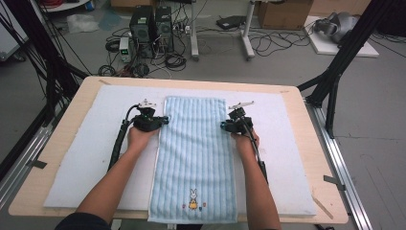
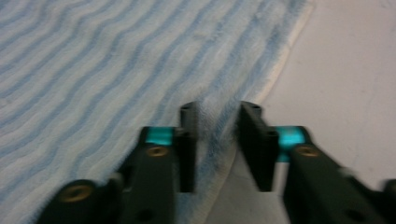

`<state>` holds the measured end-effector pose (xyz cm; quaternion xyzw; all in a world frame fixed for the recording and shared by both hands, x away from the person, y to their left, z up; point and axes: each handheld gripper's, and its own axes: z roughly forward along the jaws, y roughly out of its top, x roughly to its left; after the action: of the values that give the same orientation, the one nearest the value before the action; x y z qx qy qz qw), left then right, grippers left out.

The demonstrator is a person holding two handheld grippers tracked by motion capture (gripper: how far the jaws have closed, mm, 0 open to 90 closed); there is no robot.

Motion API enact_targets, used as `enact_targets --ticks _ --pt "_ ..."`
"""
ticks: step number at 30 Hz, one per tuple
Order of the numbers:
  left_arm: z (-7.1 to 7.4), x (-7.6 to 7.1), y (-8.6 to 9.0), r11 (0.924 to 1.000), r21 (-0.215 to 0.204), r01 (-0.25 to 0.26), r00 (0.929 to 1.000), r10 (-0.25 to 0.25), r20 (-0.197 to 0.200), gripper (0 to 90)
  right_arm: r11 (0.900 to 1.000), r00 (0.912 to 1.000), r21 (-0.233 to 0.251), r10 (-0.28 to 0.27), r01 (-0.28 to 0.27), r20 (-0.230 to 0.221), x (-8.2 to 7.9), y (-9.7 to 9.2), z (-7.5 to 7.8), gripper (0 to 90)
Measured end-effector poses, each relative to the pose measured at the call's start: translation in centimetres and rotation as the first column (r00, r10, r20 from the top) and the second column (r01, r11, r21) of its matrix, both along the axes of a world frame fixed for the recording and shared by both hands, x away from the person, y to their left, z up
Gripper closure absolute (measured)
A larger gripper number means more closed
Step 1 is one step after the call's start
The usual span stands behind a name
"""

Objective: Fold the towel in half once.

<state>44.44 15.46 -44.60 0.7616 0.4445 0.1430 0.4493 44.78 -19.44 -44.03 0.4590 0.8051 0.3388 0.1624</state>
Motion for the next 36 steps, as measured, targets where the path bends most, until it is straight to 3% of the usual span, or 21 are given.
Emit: enact_targets --ticks 3,4,6,8,10,13,17,21,28,30,32,36 --pt "0.1 0.2 0.3 0.9996 -0.018 -0.021 0.9997 0.021 0.011 86.9 0.9996 0.9998 -0.026 0.013 -0.012 0.014 0.1 0.3 0.1 85.9" --pt "0.2 0.4 0.5 0.9973 -0.060 -0.042 0.9990 0.043 0.008 86.9 0.9995 0.9995 -0.030 0.011 -0.010 0.030 0.1 0.2 0.2 86.0" --pt "0.5 0.5 0.7 0.9942 -0.092 -0.056 0.9983 0.057 0.013 86.9 0.9990 0.9979 0.038 -0.024 0.022 0.059 0.2 -0.2 0.4 86.0" --pt "0.7 0.4 0.8 0.9954 -0.085 -0.045 0.9986 0.047 0.023 86.9 0.9964 0.9970 0.079 -0.036 0.031 0.068 0.1 -0.4 0.7 86.0" --pt "0.8 0.3 1.0 0.9959 -0.085 -0.030 0.9993 0.032 0.020 87.0 0.9982 0.9970 0.060 -0.015 0.010 0.076 0.0 -0.3 0.8 85.9" --pt "1.2 -0.1 1.2 0.9956 -0.093 -0.010 0.9995 0.013 0.030 86.9 0.9970 0.9957 0.076 0.003 -0.010 0.092 -0.5 -0.4 1.3 86.0" --pt "1.8 -1.5 1.5 0.9948 -0.099 0.022 0.9974 -0.015 0.071 86.9 0.9928 0.9935 0.112 0.029 -0.041 0.110 -1.3 -0.7 2.1 86.0" --pt "2.1 -3.2 1.8 0.9935 -0.102 0.050 0.9938 -0.039 0.104 86.9 0.9913 0.9913 0.108 0.062 -0.075 0.117 -2.7 -0.8 2.5 86.0" --pt "2.4 -5.8 2.0 0.9886 -0.115 0.096 0.9888 -0.082 0.125 86.9 0.9850 0.9855 0.134 0.089 -0.109 0.144 -5.8 -1.5 2.6 86.0" --pt "2.7 -6.5 2.0 0.9854 -0.125 0.116 0.9858 -0.099 0.135 86.9 0.9847 0.9860 0.129 0.100 -0.117 0.134 -6.7 -1.7 2.9 86.0" --pt "3.0 -7.2 1.9 0.9831 -0.130 0.128 0.9833 -0.109 0.146 86.9 0.9830 0.9812 0.136 0.101 -0.124 0.164 -7.6 -1.9 3.3 86.0" --pt "3.3 -8.1 2.1 0.9794 -0.140 0.146 0.9810 -0.125 0.149 86.8 0.9803 0.9769 0.144 0.108 -0.136 0.185 -9.1 -2.3 3.9 85.9"
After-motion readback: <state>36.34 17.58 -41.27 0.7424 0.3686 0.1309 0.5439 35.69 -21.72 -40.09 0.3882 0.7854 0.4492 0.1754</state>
